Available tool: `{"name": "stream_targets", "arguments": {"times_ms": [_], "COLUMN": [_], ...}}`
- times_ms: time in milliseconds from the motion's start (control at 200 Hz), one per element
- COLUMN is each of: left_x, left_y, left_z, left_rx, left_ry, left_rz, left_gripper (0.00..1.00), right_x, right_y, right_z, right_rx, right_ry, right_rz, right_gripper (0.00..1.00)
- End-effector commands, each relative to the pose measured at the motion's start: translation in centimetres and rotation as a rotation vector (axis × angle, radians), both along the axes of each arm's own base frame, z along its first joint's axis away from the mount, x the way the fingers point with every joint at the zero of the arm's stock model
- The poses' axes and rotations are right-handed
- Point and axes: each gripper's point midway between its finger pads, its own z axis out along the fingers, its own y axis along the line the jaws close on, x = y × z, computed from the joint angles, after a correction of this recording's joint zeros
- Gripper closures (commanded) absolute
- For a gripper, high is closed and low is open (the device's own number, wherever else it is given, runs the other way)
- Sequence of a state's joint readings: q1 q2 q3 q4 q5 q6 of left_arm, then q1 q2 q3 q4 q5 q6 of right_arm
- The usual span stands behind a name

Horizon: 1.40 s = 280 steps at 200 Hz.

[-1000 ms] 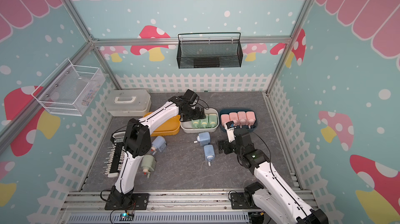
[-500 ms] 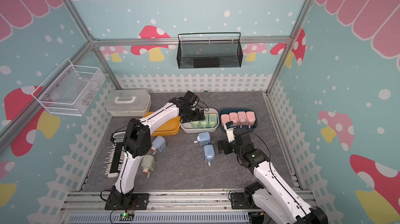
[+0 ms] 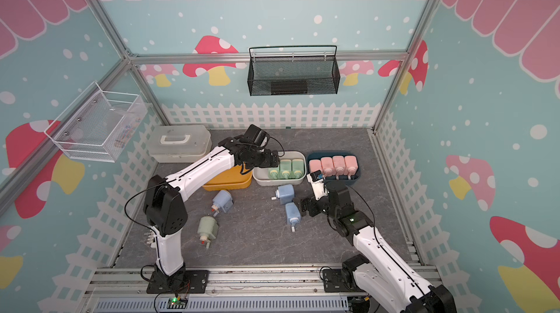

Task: Place the pencil sharpeners by color into the storage box
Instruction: Place the pencil sharpener in the storage box, then pick up the pencil sharpener from the center of the board.

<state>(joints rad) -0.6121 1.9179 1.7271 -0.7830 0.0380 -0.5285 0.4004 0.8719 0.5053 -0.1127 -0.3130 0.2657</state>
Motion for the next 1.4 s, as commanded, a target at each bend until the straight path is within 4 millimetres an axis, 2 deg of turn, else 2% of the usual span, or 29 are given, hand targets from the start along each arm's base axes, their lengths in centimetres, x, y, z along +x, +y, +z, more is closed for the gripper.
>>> {"name": "stream_targets", "arguments": {"times_ms": [0,115,225,455,640,946,1096,1231,1396], "left_x": [-1.3,-3.4,-5.1,-8.3,-11.3,-17.9,-19.9,-21.2,-22.6], "left_y": [1.8,4.3,7.7,13.6,17.8,21.8,24.0,24.6,23.9], "left_z": [1.6,2.5,2.7,2.3,0.9,-1.7,-2.9,-3.5,-5.3], "left_rx": [0.032,0.049,0.101,0.171,0.215,0.209,0.183,0.141,0.067], "left_ry": [-0.072,-0.108,-0.146,-0.186,-0.147,-0.009,0.004,0.001,0.065], "left_rz": [0.015,0.049,0.13,0.266,0.377,0.48,0.589,0.605,0.608], "left_gripper": [0.01,0.01,0.01,0.01,0.01,0.01,0.01,0.01,0.01], "right_x": [0.0,0.2,0.5,0.7,1.2,3.4,4.5,4.9,4.8], "right_y": [1.8,2.3,3.1,5.4,7.6,9.4,8.7,8.1,8.0], "right_z": [2.0,2.1,2.2,2.1,2.1,3.4,3.2,2.4,2.3], "right_rx": [0.058,0.049,0.055,0.097,0.093,0.112,0.103,0.073,0.066], "right_ry": [-0.091,-0.106,-0.113,-0.088,-0.066,-0.119,-0.112,-0.09,-0.078], "right_rz": [0.103,0.141,0.181,0.281,0.335,0.268,0.171,0.13,0.129], "right_gripper": [0.01,0.01,0.01,0.01,0.01,0.01,0.01,0.01,0.01]}}
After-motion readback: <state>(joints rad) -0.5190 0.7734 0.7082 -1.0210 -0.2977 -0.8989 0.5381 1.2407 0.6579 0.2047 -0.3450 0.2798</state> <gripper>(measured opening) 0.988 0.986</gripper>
